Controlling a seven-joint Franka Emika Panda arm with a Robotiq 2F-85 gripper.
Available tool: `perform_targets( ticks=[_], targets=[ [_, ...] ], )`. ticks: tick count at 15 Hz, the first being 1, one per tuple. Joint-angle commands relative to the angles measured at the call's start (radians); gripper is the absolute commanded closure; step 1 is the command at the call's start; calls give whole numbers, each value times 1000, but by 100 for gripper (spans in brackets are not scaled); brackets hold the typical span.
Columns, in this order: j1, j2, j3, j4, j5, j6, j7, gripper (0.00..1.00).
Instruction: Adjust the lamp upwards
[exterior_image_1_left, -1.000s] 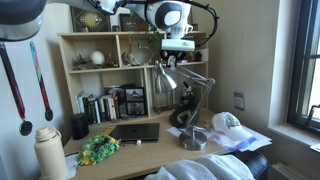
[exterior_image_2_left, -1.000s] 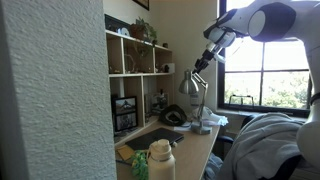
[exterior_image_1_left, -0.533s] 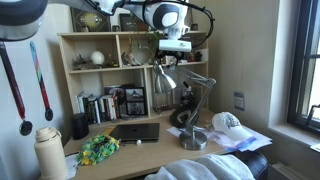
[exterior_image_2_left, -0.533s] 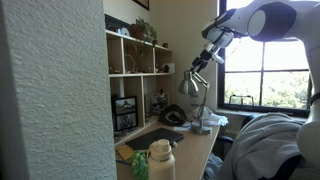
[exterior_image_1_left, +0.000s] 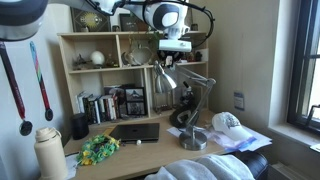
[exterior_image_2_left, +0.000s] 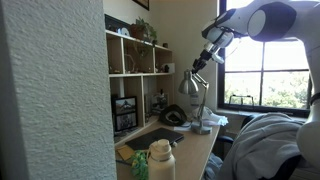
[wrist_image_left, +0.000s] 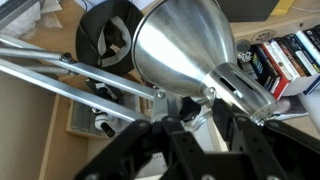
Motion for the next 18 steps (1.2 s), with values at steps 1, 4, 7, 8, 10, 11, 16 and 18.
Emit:
perform_targets(
  ticks=[1,4,7,8,10,11,16,18],
  targets=[
    [-7,4,4,15,19,1,-12,88],
    [-8,7,2,18,17,1,-9,92],
    [-6,9,2,21,12,7,-8,92],
    [-4,9,2,24,7,9,-13,92],
    [2,12,1,31,-11,13,-12,92],
    [5,14,0,34,-19,14,-13,92],
    [33,21,-3,51,-111,45,-18,92],
    [46,23,-3,58,-155,58,-21,92]
  ],
)
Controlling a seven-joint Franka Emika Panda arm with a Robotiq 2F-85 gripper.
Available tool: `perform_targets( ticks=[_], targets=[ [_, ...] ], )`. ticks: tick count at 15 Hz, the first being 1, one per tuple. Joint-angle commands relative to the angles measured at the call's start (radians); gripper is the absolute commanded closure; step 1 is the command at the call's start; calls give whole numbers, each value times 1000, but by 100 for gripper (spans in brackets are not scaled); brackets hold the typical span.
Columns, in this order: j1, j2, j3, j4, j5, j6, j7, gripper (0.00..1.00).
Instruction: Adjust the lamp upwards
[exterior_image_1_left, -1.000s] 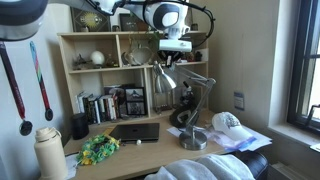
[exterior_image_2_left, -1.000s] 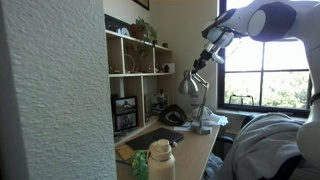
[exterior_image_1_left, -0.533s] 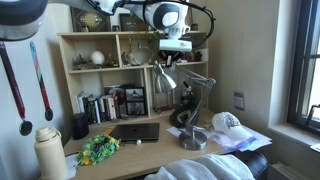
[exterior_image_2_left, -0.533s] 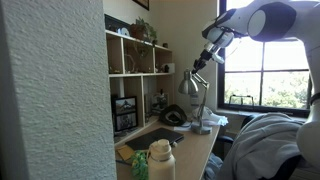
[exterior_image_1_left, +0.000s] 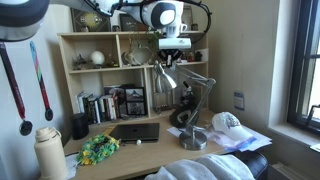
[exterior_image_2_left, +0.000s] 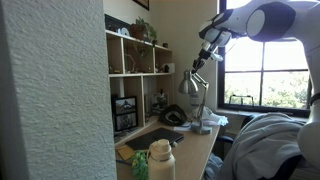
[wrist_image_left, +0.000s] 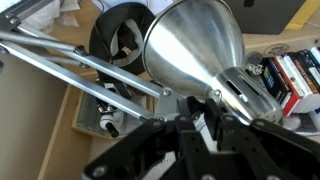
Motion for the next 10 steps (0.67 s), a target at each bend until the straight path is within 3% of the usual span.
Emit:
perform_targets(
  ticks=[1,10],
  targets=[
    [25,22,-2,45,-72,35,-21,92],
    [78,17,-6,36,-261,116,-29,92]
  ],
)
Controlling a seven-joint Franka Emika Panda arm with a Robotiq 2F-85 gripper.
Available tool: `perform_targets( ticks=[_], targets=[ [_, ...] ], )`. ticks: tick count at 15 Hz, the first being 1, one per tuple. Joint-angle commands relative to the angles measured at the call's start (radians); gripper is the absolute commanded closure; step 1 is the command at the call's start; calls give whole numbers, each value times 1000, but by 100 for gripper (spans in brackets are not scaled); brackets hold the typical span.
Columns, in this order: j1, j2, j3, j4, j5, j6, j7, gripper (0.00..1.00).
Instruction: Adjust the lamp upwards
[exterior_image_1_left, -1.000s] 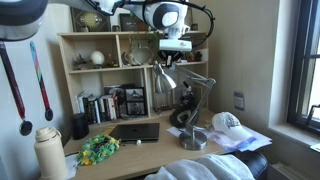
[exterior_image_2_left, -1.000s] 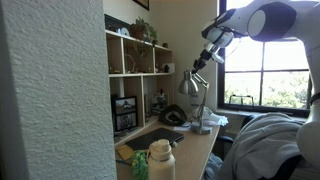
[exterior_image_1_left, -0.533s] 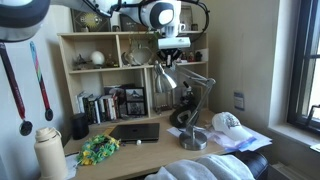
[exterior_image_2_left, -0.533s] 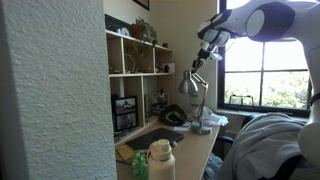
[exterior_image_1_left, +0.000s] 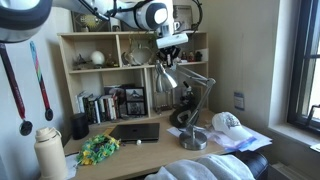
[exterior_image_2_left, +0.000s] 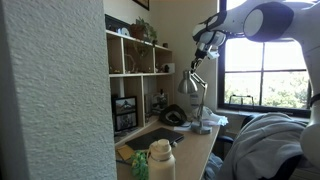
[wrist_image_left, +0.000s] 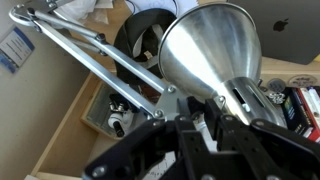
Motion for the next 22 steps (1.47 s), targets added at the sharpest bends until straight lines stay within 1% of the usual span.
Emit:
perform_targets(
  ticks=[1,9,17,22],
  targets=[
    [17,7,-8,16,-75,49,-36,92],
    [17,-13,-11,-19,-214,110,-94,92],
    [27,-6,-14,-22,-318,188,-87,92],
    [35,-1,-14,-21,-373,209,-76,92]
  ],
)
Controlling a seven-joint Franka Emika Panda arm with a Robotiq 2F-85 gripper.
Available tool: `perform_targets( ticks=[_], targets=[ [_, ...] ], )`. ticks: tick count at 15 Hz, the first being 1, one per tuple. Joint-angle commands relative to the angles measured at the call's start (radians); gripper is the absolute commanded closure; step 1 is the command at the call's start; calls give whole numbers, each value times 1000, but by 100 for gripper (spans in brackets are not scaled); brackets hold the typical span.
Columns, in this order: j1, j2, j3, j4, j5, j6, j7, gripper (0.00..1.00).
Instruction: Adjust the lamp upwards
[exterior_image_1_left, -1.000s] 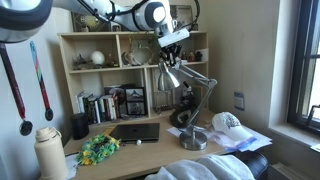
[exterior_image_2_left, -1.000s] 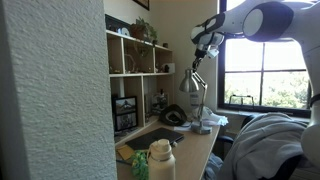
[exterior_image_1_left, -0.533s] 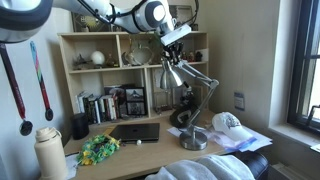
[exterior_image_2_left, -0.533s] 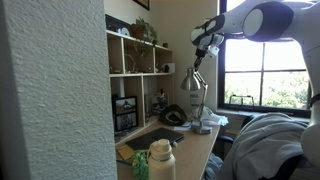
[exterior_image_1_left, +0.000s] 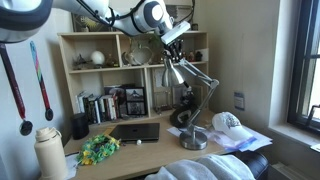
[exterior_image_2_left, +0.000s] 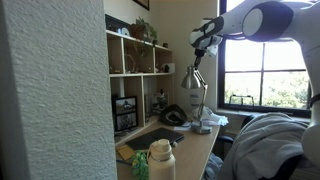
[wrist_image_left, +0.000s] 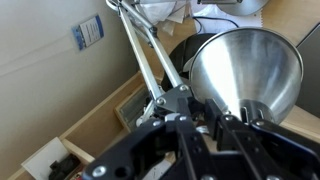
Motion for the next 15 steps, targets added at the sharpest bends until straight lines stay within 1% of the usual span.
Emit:
perform_targets(
  ticks=[1,9,15],
  targets=[
    [8,-1,-14,-13,-53,50,-1,92],
    [14,1,-19,-17,-150,90,10,92],
    [14,2,-19,-22,-197,124,23,93]
  ],
)
